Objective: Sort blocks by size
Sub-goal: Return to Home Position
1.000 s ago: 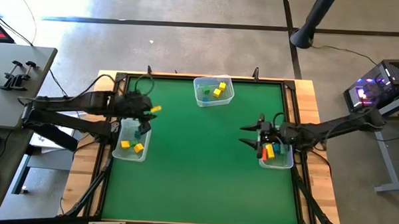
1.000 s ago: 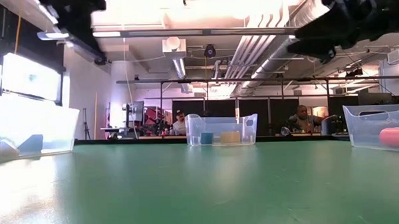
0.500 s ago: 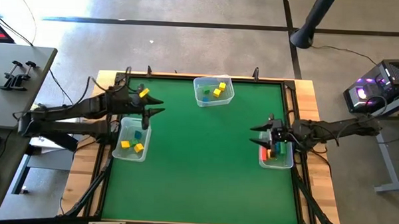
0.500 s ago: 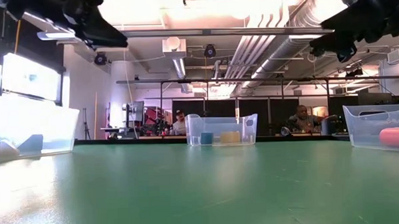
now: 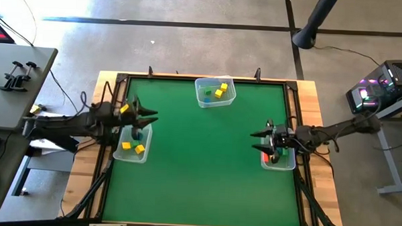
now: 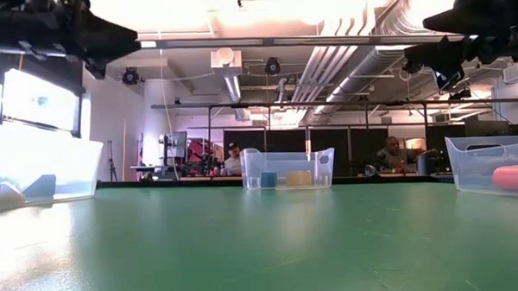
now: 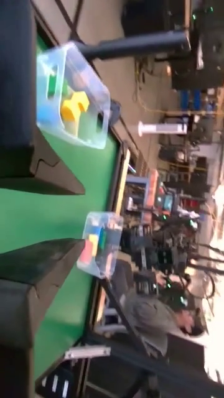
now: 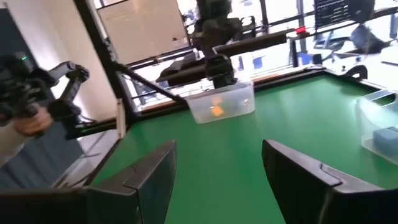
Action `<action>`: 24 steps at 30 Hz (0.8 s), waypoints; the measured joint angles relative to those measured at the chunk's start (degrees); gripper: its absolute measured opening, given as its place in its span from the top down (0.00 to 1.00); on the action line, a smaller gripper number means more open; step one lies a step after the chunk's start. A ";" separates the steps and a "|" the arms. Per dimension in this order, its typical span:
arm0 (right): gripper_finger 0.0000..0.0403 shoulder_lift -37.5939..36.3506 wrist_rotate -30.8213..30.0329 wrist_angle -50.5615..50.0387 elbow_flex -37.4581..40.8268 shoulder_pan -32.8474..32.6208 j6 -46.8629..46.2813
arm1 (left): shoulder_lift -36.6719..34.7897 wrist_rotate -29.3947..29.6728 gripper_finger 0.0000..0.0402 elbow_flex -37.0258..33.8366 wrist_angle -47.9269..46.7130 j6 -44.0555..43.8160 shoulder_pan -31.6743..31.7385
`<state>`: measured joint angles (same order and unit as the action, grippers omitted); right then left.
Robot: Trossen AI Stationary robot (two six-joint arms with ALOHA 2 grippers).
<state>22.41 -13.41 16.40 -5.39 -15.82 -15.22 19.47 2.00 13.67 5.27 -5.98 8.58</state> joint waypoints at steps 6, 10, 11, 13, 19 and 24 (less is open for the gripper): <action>0.42 -0.02 -4.15 0.18 0.00 -2.89 0.65 | -0.09 6.84 0.84 -5.50 4.99 0.69 -9.43; 0.42 -0.02 -7.12 0.20 0.00 -5.27 0.62 | -0.91 8.53 0.90 -7.53 5.33 1.60 -13.50; 0.43 -0.02 -8.03 0.20 0.00 -5.93 0.67 | -1.46 8.89 0.91 -7.99 5.25 1.60 -14.16; 0.47 -0.03 -8.96 0.20 0.00 -7.09 1.67 | -2.86 9.10 0.94 -8.53 4.65 1.72 -15.13; 0.66 -4.21 -11.08 -3.34 0.00 -8.59 3.66 | -9.22 9.39 0.99 -8.61 -0.26 3.12 -15.93; 0.78 -10.49 -8.22 -9.65 0.00 -8.61 2.92 | -17.00 10.89 1.00 -8.61 -6.90 2.83 -15.93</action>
<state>11.93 -21.64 6.75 -5.39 -24.43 -12.31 2.47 12.90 5.06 -1.63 -3.15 -7.35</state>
